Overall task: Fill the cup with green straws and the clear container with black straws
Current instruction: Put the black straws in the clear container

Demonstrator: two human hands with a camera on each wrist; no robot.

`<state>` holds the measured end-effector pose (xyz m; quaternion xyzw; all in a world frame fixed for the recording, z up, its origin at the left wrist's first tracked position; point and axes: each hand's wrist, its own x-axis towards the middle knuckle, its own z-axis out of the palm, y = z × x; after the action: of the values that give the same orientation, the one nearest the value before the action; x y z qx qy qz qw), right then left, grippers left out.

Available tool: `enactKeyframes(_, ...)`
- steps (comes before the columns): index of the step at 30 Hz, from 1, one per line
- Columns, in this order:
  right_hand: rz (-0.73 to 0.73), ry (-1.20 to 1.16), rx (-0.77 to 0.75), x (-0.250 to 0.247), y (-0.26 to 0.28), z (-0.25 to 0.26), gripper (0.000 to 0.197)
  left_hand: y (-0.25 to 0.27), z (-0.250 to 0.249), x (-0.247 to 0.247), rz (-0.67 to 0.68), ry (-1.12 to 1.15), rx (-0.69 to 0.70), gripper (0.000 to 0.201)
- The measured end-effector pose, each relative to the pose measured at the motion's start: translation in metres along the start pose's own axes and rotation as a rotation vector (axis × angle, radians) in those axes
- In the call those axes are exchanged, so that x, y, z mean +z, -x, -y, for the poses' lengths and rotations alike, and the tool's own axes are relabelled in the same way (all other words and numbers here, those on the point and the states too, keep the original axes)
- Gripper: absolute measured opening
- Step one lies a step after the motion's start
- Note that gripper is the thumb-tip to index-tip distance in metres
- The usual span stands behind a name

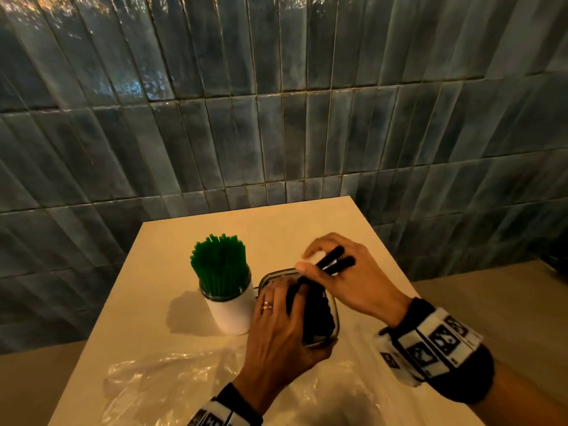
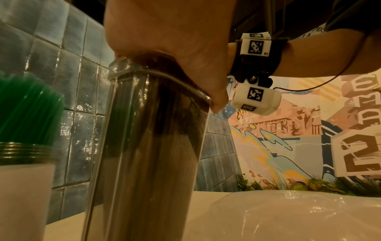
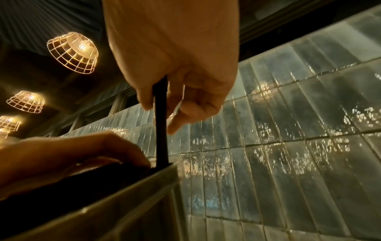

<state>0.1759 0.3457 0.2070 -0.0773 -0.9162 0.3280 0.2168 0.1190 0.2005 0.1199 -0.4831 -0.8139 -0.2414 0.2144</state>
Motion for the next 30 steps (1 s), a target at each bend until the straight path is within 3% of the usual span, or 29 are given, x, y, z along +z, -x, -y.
enactKeyframes(1, -0.041, -0.071, -0.035, 0.001, 0.001, 0.002, 0.041, 0.0, 0.001, 0.0, 0.006, 0.002, -0.002, 0.088)
enactKeyframes(3, -0.311, -0.161, -0.187, 0.001, 0.002, 0.005, 0.066, 0.001, 0.003, -0.001, 0.028, 0.005, -0.019, 0.09)
enactKeyframes(5, -0.492, -0.089, -0.382, 0.003, 0.002, 0.01, 0.059, 0.001, 0.004, -0.002, 0.042, 0.011, -0.024, 0.089)
enactKeyframes(7, -0.353, 0.041, -0.421, 0.009, 0.003, 0.012, 0.045, 0.0, 0.005, -0.001, 0.042, 0.05, -0.015, 0.087)
enactKeyframes(10, 0.04, 0.165, -0.307, 0.02, 0.005, 0.006, 0.061, -0.004, 0.006, -0.001, 0.046, 0.125, -0.036, 0.084)
enactKeyframes(16, 0.308, 0.2, -0.218, 0.028, -0.004, -0.004, 0.075, -0.008, 0.012, 0.009, 0.021, 0.083, -0.04, 0.091)
enactKeyframes(19, 0.341, 0.139, -0.146, 0.031, -0.013, -0.006, 0.073, -0.015, 0.014, 0.011, 0.008, 0.061, -0.036, 0.095)
enactKeyframes(23, 0.373, 0.178, -0.064, 0.033, -0.033, -0.009, 0.087, -0.027, 0.024, 0.011, -0.007, 0.128, -0.08, 0.101)
enactKeyframes(26, 0.415, 0.103, 0.007, 0.038, -0.047, -0.011, 0.101, -0.039, 0.031, 0.011, 0.062, 0.16, -0.145, 0.107)
enactKeyframes(30, 0.368, 0.116, 0.04, 0.041, -0.043, -0.014, 0.082, -0.051, 0.042, 0.012, 0.129, 0.194, -0.14, 0.112)
